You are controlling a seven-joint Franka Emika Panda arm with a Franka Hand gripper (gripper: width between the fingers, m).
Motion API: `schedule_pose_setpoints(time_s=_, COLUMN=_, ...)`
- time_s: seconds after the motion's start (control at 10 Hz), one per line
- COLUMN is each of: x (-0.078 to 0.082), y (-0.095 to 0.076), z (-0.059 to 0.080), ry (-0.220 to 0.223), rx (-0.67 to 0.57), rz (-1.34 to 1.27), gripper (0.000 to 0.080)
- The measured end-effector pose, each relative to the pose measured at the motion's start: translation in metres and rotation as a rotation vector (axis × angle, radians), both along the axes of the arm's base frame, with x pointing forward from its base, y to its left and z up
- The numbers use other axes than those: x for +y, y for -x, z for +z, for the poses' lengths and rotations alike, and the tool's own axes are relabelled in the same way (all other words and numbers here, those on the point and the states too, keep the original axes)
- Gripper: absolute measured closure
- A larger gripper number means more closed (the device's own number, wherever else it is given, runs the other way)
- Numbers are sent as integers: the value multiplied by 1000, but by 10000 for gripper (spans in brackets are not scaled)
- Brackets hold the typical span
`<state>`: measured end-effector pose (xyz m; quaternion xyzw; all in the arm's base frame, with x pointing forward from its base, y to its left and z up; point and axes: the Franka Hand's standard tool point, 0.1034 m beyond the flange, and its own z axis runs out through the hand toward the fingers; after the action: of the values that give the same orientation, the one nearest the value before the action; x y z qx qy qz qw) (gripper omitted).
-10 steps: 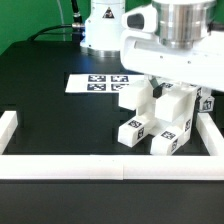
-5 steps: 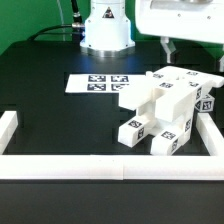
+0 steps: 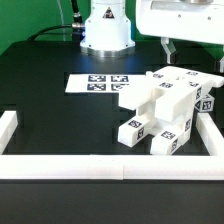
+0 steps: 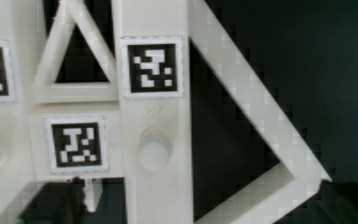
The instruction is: Assemble chair
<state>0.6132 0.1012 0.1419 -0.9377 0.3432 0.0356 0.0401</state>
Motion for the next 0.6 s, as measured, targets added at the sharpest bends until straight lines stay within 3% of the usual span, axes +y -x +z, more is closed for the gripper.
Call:
schedule_pose_setpoints(time_s=0.2, x=26, y=25, z=3, ry=-2, rx=19, rz=-77, gripper=151)
schedule_pose_setpoints(time_s=0.4, x=47, y=46, z=-3, ry=-7, rx=20, rz=-63, gripper=151)
schedule_pose_setpoints(time_s=0.6, x=51, y=53, z=-10, ry=-5, rx=3, rz=-80, gripper=151)
